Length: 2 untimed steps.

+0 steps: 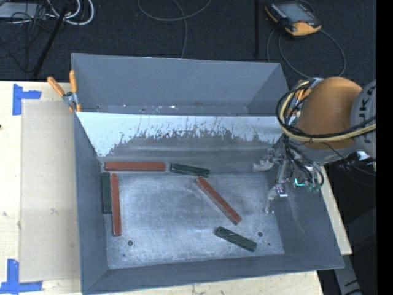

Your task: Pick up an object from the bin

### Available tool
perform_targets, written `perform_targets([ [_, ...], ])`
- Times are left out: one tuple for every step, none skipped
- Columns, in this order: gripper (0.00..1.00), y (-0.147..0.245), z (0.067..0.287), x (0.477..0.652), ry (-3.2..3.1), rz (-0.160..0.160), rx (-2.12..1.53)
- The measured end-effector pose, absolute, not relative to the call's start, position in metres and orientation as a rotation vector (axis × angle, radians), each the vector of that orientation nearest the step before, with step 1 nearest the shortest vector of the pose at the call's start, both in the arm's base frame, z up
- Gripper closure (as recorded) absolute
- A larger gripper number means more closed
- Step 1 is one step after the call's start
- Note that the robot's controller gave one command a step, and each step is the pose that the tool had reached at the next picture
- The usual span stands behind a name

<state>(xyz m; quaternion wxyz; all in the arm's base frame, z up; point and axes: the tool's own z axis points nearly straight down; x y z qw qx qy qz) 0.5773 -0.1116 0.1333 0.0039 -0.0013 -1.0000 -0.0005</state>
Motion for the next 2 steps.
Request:
perform_targets([
  [0.00, -0.111, 0.138, 0.579, -3.141, 0.000, 0.000],
  [1.00, -0.060, 0.075, 0.510, -3.160, 0.007, 0.052],
])
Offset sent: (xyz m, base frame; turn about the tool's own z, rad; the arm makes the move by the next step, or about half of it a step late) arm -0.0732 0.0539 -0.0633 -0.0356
